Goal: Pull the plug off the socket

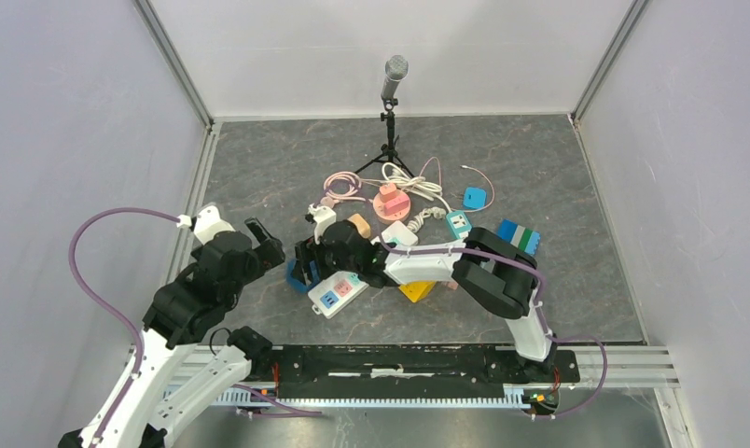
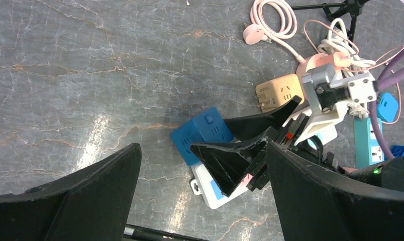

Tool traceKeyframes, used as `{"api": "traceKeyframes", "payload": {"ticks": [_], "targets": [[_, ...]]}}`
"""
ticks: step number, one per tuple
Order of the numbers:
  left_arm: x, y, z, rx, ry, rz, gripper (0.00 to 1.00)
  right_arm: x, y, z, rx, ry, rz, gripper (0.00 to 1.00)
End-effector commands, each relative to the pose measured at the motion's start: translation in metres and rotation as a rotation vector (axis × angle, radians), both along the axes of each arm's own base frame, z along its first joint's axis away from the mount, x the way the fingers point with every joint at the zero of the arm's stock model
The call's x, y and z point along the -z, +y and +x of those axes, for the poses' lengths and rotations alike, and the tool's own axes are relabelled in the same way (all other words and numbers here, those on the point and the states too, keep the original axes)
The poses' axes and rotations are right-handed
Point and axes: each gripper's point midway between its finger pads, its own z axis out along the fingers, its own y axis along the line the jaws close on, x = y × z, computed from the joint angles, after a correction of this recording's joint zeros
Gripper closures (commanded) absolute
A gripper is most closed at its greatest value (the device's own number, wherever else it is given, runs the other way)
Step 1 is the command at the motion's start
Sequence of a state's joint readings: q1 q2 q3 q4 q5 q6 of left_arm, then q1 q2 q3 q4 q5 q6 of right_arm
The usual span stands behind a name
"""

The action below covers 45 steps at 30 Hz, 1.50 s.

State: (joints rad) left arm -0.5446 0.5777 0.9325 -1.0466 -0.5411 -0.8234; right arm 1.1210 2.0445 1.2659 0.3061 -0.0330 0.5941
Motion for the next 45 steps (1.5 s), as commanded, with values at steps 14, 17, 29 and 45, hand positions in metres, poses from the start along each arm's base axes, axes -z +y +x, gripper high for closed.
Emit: {"api": "traceKeyframes", "payload": {"ticks": [14,17,29,45], "targets": [[-0.033,-0.011,0.004,0.087,-0.093,-0.029,0.00,-0.144,-0.082,0.074,0.247,-0.392,-0.053,0.10],[-0.029,-0.020,0.004,0.122,-0.089,-0.063,0.00,-0.143,-0.137,0.106,0.425,-0.408,-0.194,0.10],[-0.007,-0.041,0.001,0.185,-0.035,-0.135,0.00,-0.093,-0.233,0.171,0.796,-0.122,-0.239,0.25],[0.014,-0.052,0.001,0.173,-0.033,-0.239,0.00,-0.031,-0.216,0.180,0.868,0.088,-0.146,0.40]]}}
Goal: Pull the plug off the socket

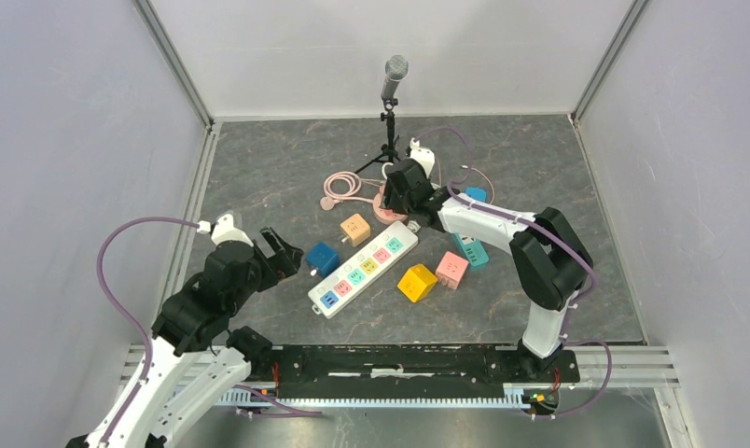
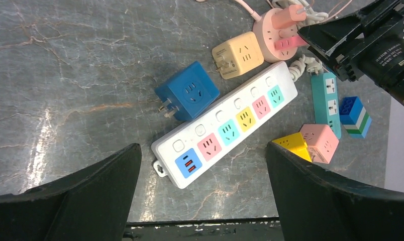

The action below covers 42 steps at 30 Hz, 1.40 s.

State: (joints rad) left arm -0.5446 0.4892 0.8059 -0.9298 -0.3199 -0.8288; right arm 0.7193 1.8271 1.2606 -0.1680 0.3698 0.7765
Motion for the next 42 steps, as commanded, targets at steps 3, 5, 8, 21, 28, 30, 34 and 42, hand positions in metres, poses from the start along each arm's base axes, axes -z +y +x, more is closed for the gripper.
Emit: {"api": "traceKeyframes", "payload": {"ticks": [3,5,8,21,28,30,34,42], "targets": [[-0.001,-0.020,0.012,0.012,-0.016,-0.102,0.00,0.002,0.008,0.003,0.035,-0.015,0.094,0.48],[0.000,-0.029,0.018,0.031,-0.019,-0.129,0.00,0.007,0.005,0.000,0.044,-0.003,0.098,0.53],[0.001,-0.046,0.027,0.071,-0.024,-0.180,0.00,0.014,0.000,-0.005,0.056,0.019,0.114,0.59],[0.001,-0.141,0.102,0.310,-0.074,-0.306,0.14,-0.001,-0.027,-0.009,0.104,-0.027,0.142,0.80],[0.026,-0.181,0.152,0.413,-0.071,-0.246,0.34,-0.001,-0.027,-0.010,0.107,0.001,0.162,0.94],[0.031,-0.189,0.165,0.429,-0.081,-0.230,0.37,0.002,-0.027,-0.011,0.106,0.009,0.159,0.97],[0.044,-0.201,0.192,0.412,-0.086,-0.205,0.45,0.006,-0.026,-0.014,0.093,0.019,0.169,1.00],[0.089,-0.216,0.234,0.347,-0.002,-0.111,0.58,0.011,-0.024,-0.020,0.066,0.031,0.181,1.00]]}}
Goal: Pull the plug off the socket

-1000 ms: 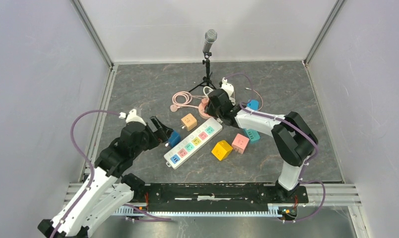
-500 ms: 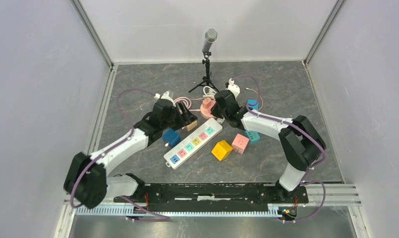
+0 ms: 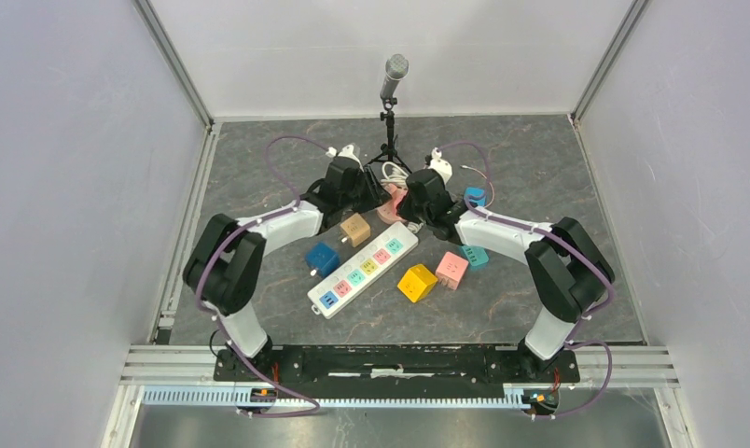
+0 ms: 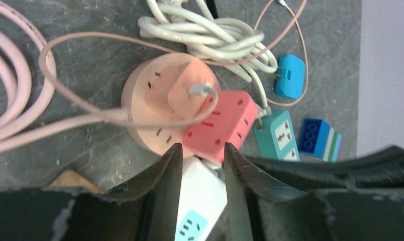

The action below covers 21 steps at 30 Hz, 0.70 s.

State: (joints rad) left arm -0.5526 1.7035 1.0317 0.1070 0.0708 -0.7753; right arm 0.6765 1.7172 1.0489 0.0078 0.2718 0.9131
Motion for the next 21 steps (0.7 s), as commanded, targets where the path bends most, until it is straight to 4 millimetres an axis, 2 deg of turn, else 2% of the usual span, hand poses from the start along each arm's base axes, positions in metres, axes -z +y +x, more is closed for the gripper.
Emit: {"api": "traceKeyframes", "payload": {"ticks": [1,6,12,16,20,21], "targets": [[0.000,-0.007,0.028,-0.025,-0.057,0.050,0.59,0.006,-0.011,-0.005,0.010,0.020,-0.018,1.00],[0.011,-0.004,0.042,-0.081,-0.057,0.084,0.62,0.009,-0.012,-0.009,-0.005,0.028,-0.023,1.00],[0.017,-0.001,0.048,-0.149,-0.034,0.061,0.63,0.004,-0.007,-0.004,-0.018,0.005,-0.002,1.00],[0.008,-0.006,0.047,-0.137,-0.062,0.011,0.61,0.003,-0.005,-0.004,-0.028,0.003,0.001,1.00],[0.001,0.000,0.047,-0.162,-0.090,0.011,0.58,0.004,-0.009,-0.002,-0.017,0.006,-0.003,1.00],[0.000,0.002,0.047,-0.167,-0.096,0.010,0.58,0.003,-0.010,-0.001,-0.016,0.004,-0.008,0.91]]}}
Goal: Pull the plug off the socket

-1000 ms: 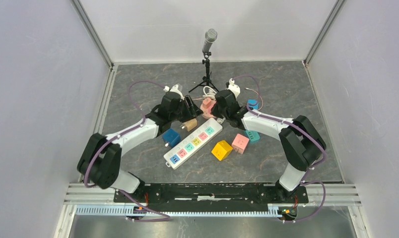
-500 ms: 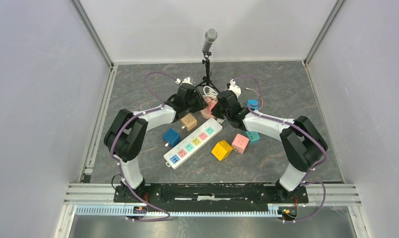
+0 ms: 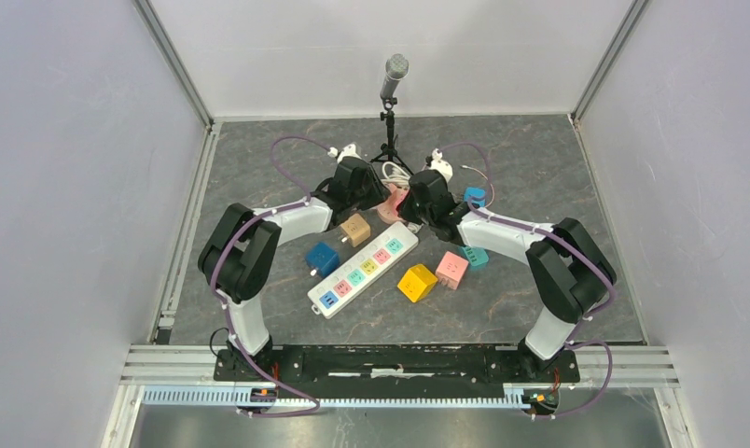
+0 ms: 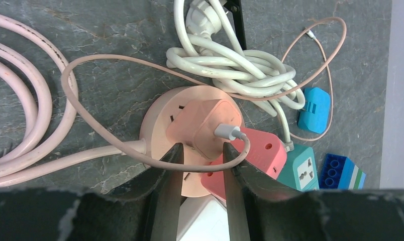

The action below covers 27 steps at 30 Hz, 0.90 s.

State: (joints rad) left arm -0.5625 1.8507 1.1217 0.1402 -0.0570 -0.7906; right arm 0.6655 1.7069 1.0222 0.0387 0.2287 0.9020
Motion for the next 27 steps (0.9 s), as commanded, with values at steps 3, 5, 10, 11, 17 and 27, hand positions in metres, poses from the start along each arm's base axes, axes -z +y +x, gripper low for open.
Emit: {"api": "traceKeyframes", "payload": {"ticks": [3,5,10,11,17,27], "targets": [[-0.021,0.002,0.014,-0.060,-0.059,-0.025,0.60,0.003,-0.012,0.007,0.020,0.001,-0.052,0.66],[-0.011,0.003,0.013,-0.060,-0.028,-0.004,0.62,0.007,-0.015,0.008,0.024,0.017,-0.084,0.55],[0.005,0.006,0.006,-0.067,0.017,0.006,0.65,0.005,-0.019,0.021,0.031,0.003,-0.124,0.43],[0.006,0.007,0.005,-0.068,0.019,0.008,0.66,0.003,-0.019,0.024,0.031,0.000,-0.121,0.42],[0.016,0.010,0.001,-0.050,0.048,0.054,0.68,-0.016,-0.009,0.036,0.016,-0.050,-0.070,0.34],[0.027,0.010,-0.003,-0.026,0.076,0.075,0.69,0.013,-0.016,0.044,0.055,0.046,-0.126,0.32]]}}
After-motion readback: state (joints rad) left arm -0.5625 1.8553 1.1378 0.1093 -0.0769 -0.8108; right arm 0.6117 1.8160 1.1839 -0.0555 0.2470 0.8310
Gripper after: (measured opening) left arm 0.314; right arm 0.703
